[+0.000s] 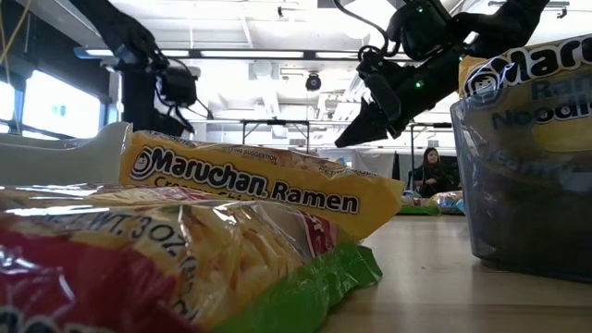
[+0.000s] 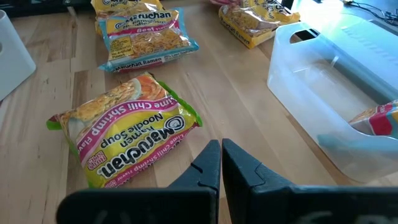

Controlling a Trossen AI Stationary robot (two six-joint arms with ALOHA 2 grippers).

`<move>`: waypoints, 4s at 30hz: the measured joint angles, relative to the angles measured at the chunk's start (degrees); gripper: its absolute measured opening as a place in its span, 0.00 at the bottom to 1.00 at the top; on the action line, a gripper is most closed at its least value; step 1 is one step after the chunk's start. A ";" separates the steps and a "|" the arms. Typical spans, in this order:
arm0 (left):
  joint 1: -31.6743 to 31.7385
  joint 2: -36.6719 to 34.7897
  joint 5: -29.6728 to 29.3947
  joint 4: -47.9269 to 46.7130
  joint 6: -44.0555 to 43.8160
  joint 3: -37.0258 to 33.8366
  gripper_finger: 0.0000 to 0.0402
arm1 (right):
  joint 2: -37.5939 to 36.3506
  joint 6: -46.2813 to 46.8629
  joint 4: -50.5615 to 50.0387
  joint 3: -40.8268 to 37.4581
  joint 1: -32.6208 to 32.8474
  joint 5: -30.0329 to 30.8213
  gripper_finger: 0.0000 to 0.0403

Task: Sort Maruchan noodles
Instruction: Put the green noodle pack into the gray bin

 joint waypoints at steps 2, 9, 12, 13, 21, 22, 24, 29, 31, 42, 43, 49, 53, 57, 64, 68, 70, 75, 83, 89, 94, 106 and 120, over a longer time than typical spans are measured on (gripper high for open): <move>0.00 -2.47 2.59 -1.20 -0.65 0.74 0.00 | 0.00 0.00 0.00 0.00 0.00 0.00 0.00; 0.00 -11.41 13.85 -3.65 -3.01 2.17 0.00 | 0.00 0.73 0.04 0.00 0.09 -0.31 0.00; 0.00 -14.67 19.45 -3.12 -4.02 2.26 0.00 | 0.00 2.44 0.13 0.00 0.09 -2.20 0.00; 0.00 -15.53 21.54 -2.63 -4.45 2.28 0.00 | 0.00 2.66 0.27 0.00 0.11 -2.48 0.00; -0.15 -20.12 40.73 7.66 -9.80 2.33 0.00 | 0.00 2.82 5.13 0.00 2.68 -1.99 0.14; -0.42 -20.36 42.36 9.26 -10.50 2.33 0.00 | 0.00 2.80 5.76 0.00 2.97 -1.99 0.18; -1.45 -20.62 44.64 12.78 -11.51 2.33 0.00 | 0.04 1.86 5.91 0.61 3.50 -1.97 0.26; -6.60 -20.35 47.86 18.47 -10.04 2.33 0.00 | 0.07 -6.92 3.00 6.52 4.32 -1.97 0.47; -9.47 -19.69 47.84 19.84 -9.08 2.33 0.00 | 0.07 -10.97 -2.34 11.19 4.04 -2.06 0.55; -22.57 -16.50 46.29 28.24 -9.48 2.33 0.00 | 6.58 -27.74 -27.13 35.86 1.72 -2.41 0.64; -23.33 -16.15 46.17 28.36 -9.86 2.33 0.00 | 7.38 -28.46 -29.06 37.68 1.68 -2.53 0.64; -26.07 -14.59 45.73 30.94 -11.37 2.33 0.00 | 11.88 -30.70 -37.59 47.10 1.59 -6.06 0.64; -26.73 -13.79 43.23 32.49 -11.42 2.31 0.00 | 15.45 -30.69 -42.65 51.32 1.42 -7.78 0.64; -26.67 -13.67 42.94 32.98 -11.44 2.31 0.00 | 18.01 -30.69 -46.53 54.11 1.39 -7.53 0.64; -26.66 -13.72 40.06 33.52 -11.52 2.31 0.00 | 18.51 -30.48 -47.30 55.36 1.56 -5.41 0.64; -26.63 -13.76 39.70 35.29 -12.16 2.31 0.00 | 18.49 -30.70 -44.79 54.37 1.51 -4.42 0.64; -26.59 -13.76 39.56 36.34 -12.61 2.28 0.00 | 18.49 -30.67 -44.03 53.64 1.43 -4.39 0.64; -25.80 -13.78 37.95 38.15 -13.02 2.33 0.00 | 18.47 -30.27 -42.29 53.33 1.52 -0.25 0.64; -25.07 -13.94 37.19 40.47 -14.39 2.33 0.00 | 18.47 -33.23 -39.92 53.29 1.31 3.27 0.64; -25.16 -13.96 40.05 41.60 -14.43 2.33 0.02 | 18.47 -33.68 -40.45 53.27 -0.40 -1.40 0.58; -25.76 -14.18 40.01 42.48 -12.24 2.33 0.09 | 18.43 -33.15 -40.98 53.27 -1.49 -6.79 0.45; -26.63 -24.02 37.37 39.36 -3.02 2.10 0.35 | 16.13 -32.91 -46.72 53.16 -2.67 -7.70 0.28; -36.83 -37.96 21.87 43.49 -4.65 -11.74 0.41 | 7.04 -8.82 25.72 12.82 -8.70 -31.53 0.28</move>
